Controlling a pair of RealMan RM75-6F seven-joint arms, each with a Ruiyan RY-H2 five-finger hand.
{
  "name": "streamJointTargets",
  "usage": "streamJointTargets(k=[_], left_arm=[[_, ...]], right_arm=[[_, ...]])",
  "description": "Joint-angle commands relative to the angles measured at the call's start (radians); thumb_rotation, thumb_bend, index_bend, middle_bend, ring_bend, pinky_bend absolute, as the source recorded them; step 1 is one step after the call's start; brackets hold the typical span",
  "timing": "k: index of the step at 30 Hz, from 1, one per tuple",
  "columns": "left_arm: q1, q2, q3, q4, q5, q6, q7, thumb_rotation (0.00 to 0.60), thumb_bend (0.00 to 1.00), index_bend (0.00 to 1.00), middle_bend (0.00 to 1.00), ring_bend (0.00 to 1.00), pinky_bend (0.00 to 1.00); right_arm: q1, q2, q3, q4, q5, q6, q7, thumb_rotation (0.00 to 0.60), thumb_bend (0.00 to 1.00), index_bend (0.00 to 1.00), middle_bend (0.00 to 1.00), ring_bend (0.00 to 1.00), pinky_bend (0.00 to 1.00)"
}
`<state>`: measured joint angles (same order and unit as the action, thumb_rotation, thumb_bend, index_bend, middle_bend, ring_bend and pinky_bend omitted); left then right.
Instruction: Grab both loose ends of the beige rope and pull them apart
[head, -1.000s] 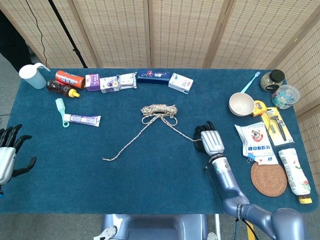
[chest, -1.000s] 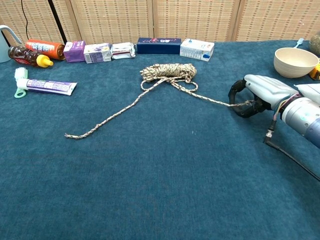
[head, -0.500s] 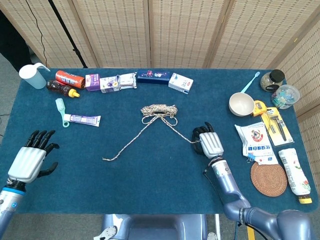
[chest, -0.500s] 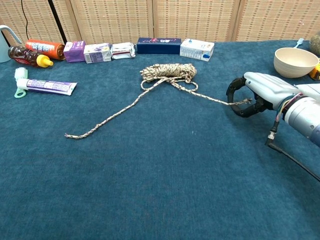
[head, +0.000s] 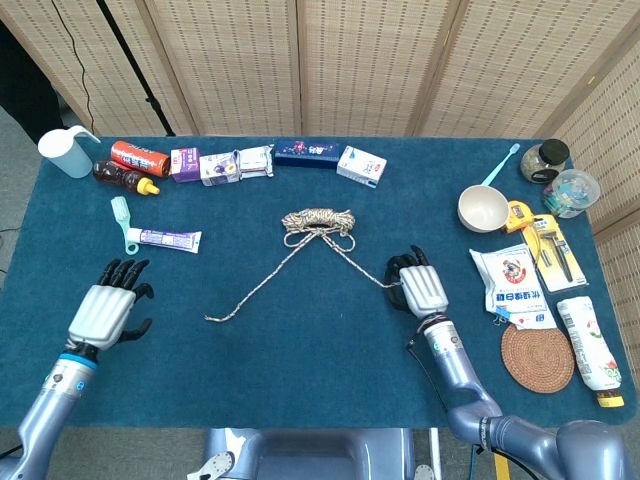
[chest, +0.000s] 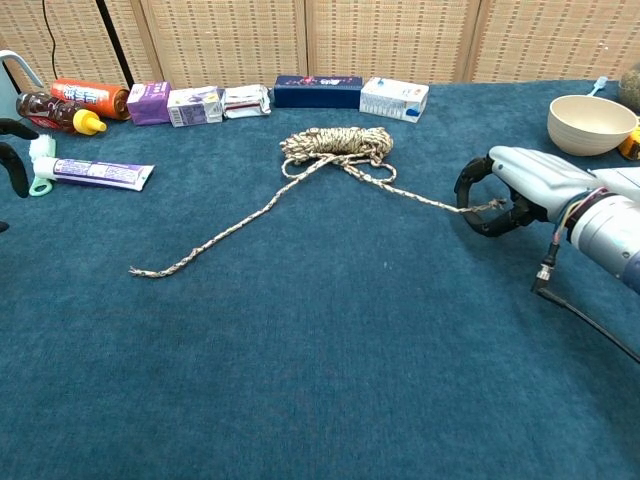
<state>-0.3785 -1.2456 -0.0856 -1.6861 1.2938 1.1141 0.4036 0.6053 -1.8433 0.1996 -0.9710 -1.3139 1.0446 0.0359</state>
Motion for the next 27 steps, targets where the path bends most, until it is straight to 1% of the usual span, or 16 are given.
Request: streamJointTargets(k=[1,7,15,27], left_arm=[[-0.030,-0.040,-0.008,0.023,-0.019,-0.027,0.021,0.487,0.30,0.41,0.09,0.05,0.00],[-0.071,-0.107,-0.001,0.077,-0.033,-0.067,0.049,0.487,0.30,0.42,0.09,0.05,0.00],[-0.099,-0.186,0.015,0.123,-0.031,-0.081,0.068,0.487,0.30,0.42,0.09,0.05,0.00],[-0.125,-0.264,0.029,0.189,-0.035,-0.088,0.098,0.485,0.30,0.43,0.10,0.05,0.00]], right_arm=[[0.001,0.001,0.001,-0.003,0.001,0.000,-0.004,0.600,0.51,0.59,0.31,0.23,0.05],[0.001,0.002,0.003,-0.006,0.005,-0.003,-0.010,0.600,0.52,0.59,0.31,0.23,0.06],[0.003,0.001,0.004,-0.011,0.011,-0.012,-0.012,0.600,0.52,0.59,0.31,0.23,0.06],[0.005,-0.003,0.004,-0.008,0.014,-0.020,-0.009,0.600,0.52,0.60,0.32,0.23,0.05]])
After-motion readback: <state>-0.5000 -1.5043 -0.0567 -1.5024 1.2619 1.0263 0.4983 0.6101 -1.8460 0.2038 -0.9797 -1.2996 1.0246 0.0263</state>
